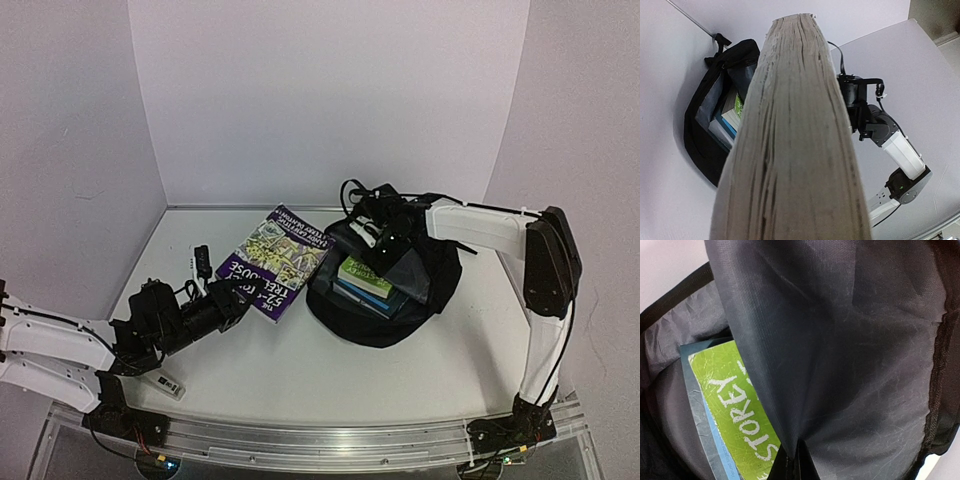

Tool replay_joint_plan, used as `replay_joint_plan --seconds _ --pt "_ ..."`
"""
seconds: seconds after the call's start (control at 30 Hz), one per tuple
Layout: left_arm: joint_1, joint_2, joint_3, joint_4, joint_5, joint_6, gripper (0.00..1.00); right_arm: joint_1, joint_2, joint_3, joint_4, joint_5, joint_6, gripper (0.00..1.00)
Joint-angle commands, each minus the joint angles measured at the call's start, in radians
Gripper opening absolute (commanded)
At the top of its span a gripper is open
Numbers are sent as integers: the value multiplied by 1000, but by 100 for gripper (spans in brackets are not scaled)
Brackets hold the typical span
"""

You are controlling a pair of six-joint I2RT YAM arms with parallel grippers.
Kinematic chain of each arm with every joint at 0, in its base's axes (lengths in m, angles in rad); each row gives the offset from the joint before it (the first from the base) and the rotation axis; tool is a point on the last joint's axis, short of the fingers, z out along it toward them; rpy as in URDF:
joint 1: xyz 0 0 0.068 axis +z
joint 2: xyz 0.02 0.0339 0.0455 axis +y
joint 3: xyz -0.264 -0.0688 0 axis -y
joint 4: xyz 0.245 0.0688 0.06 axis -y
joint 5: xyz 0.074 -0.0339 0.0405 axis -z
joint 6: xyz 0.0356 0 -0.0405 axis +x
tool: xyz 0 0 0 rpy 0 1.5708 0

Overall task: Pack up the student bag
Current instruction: Place the book in the student bag.

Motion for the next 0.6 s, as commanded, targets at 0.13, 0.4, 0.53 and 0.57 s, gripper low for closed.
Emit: replay_joint_plan --seconds 0.13,0.4,0.53,0.57 --pt "3 126 116 14 90 -15 0 -5 -140 93 27 -18 41 0" --pt "25 299 264 20 170 -22 0 -5 -169 121 6 -48 44 0" --pt "63 388 335 23 223 -62 0 -5 -174 131 0 -74 56 0" --pt "77 415 355 26 236 -85 0 -5 -174 134 -1 -77 58 0"
